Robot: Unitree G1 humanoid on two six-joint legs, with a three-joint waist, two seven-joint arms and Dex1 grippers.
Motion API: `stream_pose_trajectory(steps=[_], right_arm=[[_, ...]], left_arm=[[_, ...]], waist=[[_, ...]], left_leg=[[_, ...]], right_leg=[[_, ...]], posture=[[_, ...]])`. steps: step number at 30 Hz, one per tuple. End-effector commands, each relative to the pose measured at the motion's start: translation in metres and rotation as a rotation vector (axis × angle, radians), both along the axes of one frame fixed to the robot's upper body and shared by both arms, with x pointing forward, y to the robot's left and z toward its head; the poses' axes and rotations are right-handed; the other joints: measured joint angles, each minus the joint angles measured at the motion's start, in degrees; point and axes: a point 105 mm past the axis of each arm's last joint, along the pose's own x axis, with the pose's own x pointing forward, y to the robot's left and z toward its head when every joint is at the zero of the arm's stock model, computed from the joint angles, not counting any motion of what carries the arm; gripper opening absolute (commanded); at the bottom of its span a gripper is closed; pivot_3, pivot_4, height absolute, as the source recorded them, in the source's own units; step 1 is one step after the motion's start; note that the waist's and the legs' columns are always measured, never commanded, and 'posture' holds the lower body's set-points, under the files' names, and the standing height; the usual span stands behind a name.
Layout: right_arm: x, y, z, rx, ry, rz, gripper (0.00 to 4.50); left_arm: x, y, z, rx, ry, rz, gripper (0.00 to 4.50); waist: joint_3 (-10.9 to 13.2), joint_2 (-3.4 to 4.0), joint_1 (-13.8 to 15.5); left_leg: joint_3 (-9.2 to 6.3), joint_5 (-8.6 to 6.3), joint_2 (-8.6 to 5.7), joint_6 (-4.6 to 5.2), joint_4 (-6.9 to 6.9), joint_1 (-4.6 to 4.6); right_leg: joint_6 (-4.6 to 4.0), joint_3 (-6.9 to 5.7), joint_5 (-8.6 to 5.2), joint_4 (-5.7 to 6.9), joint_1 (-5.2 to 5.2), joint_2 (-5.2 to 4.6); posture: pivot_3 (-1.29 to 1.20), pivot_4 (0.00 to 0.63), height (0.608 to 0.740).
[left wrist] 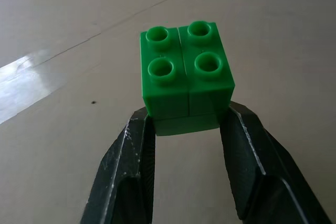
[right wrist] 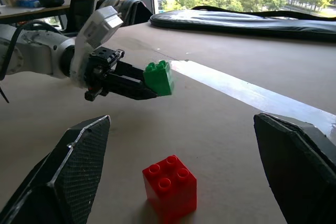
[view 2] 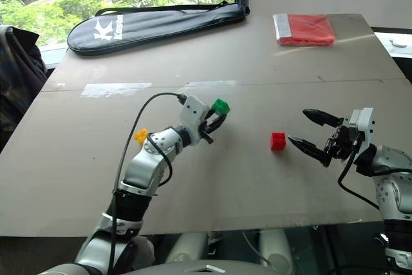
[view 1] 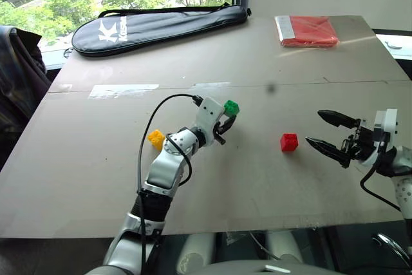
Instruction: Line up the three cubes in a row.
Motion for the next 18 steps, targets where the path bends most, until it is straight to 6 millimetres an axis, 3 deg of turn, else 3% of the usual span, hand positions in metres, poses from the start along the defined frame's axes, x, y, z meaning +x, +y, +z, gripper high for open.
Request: stream_pose_trajectory(steps=[1,5,9,18], right_arm=[[-0.005,-0.014,0.008,-0.025,-0.055,-0.019,4.50],[-0.010,-0.025,0.002,-0.041,-0.034,-0.048,4.50],[-0.014,-0.025,-0.003,-0.052,-0.026,-0.061,4.50],[-0.021,-0.025,-0.008,-0.063,-0.004,-0.077,4.50]], left_arm=[[-0.020,-0.015,0.010,0.020,-0.032,-0.235,1.20],[-0.034,-0.020,0.007,0.090,-0.024,-0.430,1.20],[-0.039,-0.022,0.001,0.130,-0.005,-0.514,1.20],[-0.025,-0.029,-0.006,0.209,-0.041,-0.524,1.20]], waist=[[0.00,0.00,0.01],[0.00,0.00,0.16],[-0.01,0.02,-0.10],[-0.01,0.02,0.01]], left_leg=[[0.01,0.00,-0.01,0.01,0.03,0.00],[-0.01,-0.01,-0.02,0.04,0.15,-0.04],[0.00,-0.02,0.00,0.05,0.15,-0.03],[-0.02,-0.15,0.01,0.29,0.26,-0.02]], right_leg=[[0.00,0.01,0.00,0.00,0.01,0.00],[-0.01,-0.01,0.02,0.01,0.02,0.01],[-0.02,0.01,0.02,0.02,0.02,0.02],[-0.01,0.00,0.03,0.10,0.03,0.07]], posture=[[0.00,0.150,0.712],[0.00,0.150,0.712],[0.00,0.150,0.712],[0.00,0.150,0.712]])
